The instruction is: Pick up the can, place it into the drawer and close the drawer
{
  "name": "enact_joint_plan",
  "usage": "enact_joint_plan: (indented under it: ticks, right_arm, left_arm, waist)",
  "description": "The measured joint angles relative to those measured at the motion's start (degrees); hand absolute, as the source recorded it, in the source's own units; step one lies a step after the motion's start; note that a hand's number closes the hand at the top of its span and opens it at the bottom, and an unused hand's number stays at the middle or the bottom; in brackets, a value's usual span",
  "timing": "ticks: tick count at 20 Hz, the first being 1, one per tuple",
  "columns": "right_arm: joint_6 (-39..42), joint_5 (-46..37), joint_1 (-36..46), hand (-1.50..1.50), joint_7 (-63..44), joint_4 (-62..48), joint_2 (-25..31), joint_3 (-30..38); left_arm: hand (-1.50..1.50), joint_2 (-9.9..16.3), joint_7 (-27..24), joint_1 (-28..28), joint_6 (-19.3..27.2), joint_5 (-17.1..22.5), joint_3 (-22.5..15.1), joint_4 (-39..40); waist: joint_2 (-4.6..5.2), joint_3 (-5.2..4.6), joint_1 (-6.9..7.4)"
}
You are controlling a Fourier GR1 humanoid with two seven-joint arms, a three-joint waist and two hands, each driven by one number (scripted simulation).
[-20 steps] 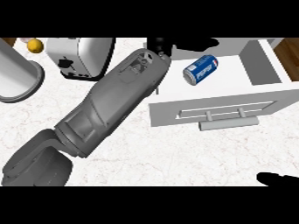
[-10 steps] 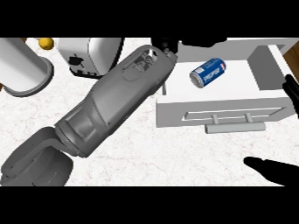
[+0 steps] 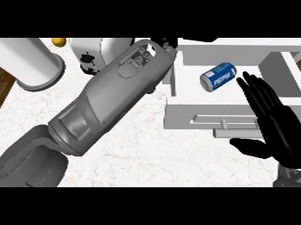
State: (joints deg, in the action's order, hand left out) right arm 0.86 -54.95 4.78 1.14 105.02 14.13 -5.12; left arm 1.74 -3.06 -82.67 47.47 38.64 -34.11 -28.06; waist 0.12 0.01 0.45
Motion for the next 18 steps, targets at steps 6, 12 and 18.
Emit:
enact_joint_plan:
  ticks: [6, 12, 18]
  right_arm:
    - [-9.17, -3.73, 3.96, -1.5, 2.4, -13.31, -3.52, 0.71]
    - [-15.43, -6.35, 10.37, -1.5, 4.01, -23.94, -4.32, 3.27]
    - [-22.42, -10.52, 16.97, -1.5, 5.15, -35.34, -4.3, 5.44]
  left_arm:
    - [-1.5, 5.06, 5.16, 1.88, -0.49, -2.25, -0.56, -6.08]
    - [-1.5, 10.94, 10.24, 6.33, -0.84, -4.25, -1.47, -14.83]
    - [-1.5, 15.69, 14.19, 9.45, -1.07, -5.71, -2.1, -21.98]
  waist:
    - [-0.3, 0.01, 0.98]
    - [-1.03, -0.74, 1.6]
    - [-1.31, -1.17, 2.25]
